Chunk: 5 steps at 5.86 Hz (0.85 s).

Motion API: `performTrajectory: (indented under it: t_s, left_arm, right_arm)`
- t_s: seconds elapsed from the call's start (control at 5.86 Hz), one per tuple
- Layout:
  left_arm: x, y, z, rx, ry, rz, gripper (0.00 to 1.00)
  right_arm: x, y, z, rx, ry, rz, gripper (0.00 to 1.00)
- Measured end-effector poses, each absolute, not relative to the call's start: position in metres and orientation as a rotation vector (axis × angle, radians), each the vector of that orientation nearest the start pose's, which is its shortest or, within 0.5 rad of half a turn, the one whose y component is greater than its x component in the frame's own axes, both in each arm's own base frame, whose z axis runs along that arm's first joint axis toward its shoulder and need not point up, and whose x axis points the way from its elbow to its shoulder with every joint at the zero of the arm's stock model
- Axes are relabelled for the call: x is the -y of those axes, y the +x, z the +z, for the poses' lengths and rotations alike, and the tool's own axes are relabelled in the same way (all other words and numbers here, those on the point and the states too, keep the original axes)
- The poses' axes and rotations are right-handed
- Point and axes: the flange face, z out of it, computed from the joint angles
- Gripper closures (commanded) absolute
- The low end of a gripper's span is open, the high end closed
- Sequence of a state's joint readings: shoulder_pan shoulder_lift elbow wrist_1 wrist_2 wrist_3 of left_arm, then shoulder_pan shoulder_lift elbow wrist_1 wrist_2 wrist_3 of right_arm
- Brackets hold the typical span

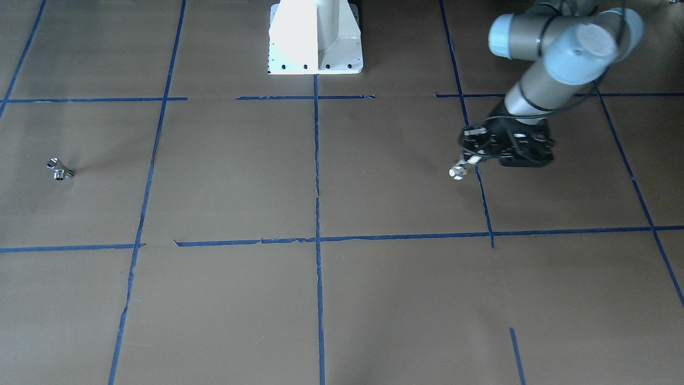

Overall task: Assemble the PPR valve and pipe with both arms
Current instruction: 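Carry the white fitting with the left gripper to the table center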

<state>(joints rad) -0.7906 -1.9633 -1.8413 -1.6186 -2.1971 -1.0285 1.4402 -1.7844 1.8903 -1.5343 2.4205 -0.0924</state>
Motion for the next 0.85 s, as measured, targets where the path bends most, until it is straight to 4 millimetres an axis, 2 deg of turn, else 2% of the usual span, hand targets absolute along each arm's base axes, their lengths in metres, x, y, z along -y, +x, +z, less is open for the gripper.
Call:
performTrajectory:
  t_s: [0.17, 0.34, 0.51, 0.85]
  left_arm:
    - [0.466, 0.424, 0.259, -0.903, -0.053, -0.008, 1.00]
    - [0.465, 0.471, 0.216, -0.903, -0.046, -0.009, 1.00]
    - [0.470, 0.507, 0.180, -0.904, -0.040, -0.012, 1.00]
    - [0.457, 0.562, 0.139, -0.890, -0.011, 0.004, 1.00]
  right_arm:
    - [0.413, 0.004, 0.586, 0.853, 0.137, -0.280, 0.00]
    - [0.412, 0.004, 0.586, 0.853, 0.141, -0.282, 0.00]
    - [0.412, 0.004, 0.586, 0.854, 0.142, -0.282, 0.00]
    - [0.412, 0.004, 0.586, 0.851, 0.146, -0.286, 0.00]
